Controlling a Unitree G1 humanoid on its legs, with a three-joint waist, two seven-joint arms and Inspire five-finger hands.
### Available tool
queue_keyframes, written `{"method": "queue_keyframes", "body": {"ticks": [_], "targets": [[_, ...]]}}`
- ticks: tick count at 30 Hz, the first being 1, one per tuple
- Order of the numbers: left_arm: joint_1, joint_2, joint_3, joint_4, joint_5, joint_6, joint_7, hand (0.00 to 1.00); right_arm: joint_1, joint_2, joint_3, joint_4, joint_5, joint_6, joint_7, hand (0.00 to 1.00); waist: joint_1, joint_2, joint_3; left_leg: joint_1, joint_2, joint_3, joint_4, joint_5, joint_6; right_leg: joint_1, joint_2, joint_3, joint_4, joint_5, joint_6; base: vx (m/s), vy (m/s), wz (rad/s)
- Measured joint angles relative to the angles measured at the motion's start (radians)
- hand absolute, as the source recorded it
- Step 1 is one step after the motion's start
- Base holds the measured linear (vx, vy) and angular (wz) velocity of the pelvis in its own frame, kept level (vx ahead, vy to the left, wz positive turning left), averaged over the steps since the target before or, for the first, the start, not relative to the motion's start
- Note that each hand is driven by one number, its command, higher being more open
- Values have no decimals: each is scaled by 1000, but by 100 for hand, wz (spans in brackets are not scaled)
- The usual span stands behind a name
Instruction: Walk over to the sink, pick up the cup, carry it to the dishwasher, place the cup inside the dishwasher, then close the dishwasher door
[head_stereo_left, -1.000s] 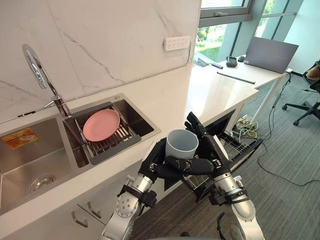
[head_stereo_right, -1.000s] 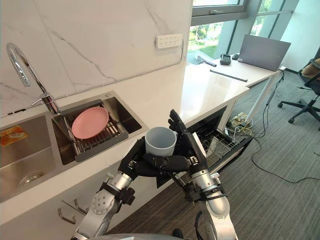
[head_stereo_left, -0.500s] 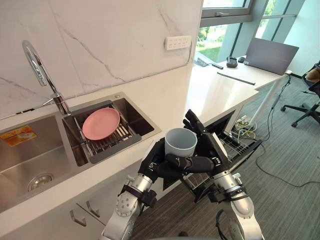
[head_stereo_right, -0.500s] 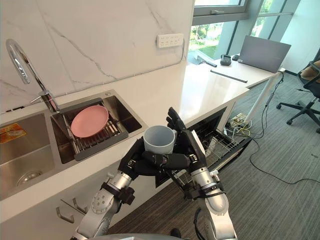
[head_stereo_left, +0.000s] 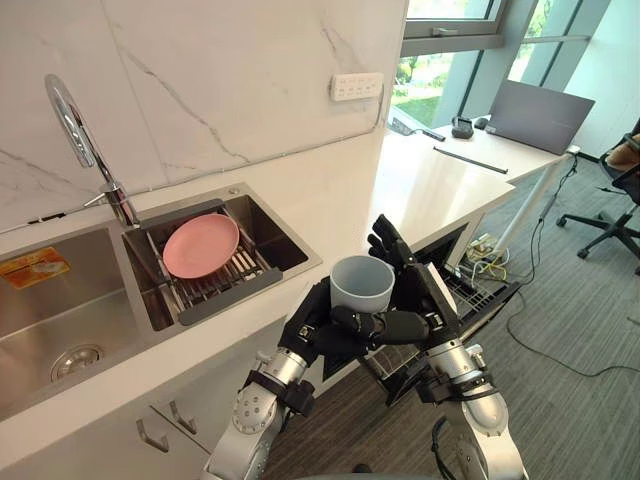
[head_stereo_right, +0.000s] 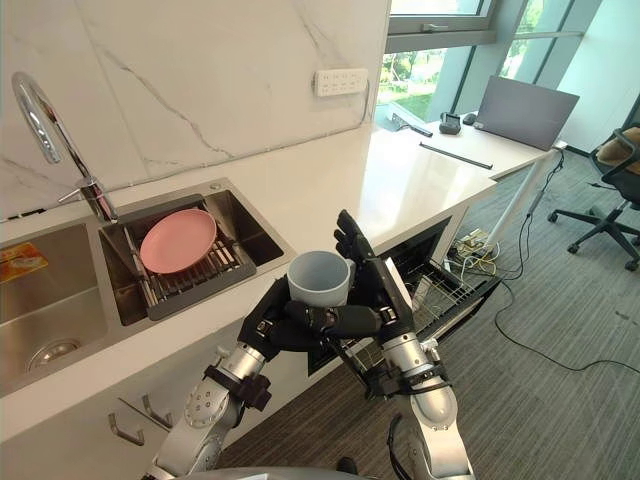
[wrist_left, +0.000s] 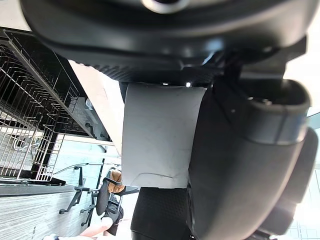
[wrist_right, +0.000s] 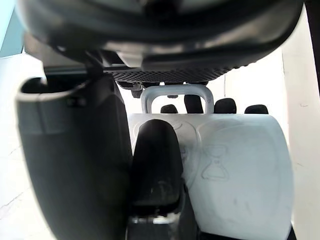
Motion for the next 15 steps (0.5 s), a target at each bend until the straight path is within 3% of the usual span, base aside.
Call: {"method": "queue_keyframes", "body": {"ticks": [1, 15], "targets": [[0, 0, -1, 0, -5, 0, 0, 0, -3, 0, 2, 0, 5, 0, 0, 0, 0, 0, 0, 0, 0, 0, 0, 0, 0, 0, 0, 0, 0, 0, 0, 0, 0, 0], [14, 3, -24, 22, -28, -3, 0, 0, -23, -23, -5, 6, 9, 13, 13, 0, 0, -3, -1, -1, 0, -9, -1, 1, 1, 3, -1, -8, 0, 1, -5, 0, 0, 0]]}}
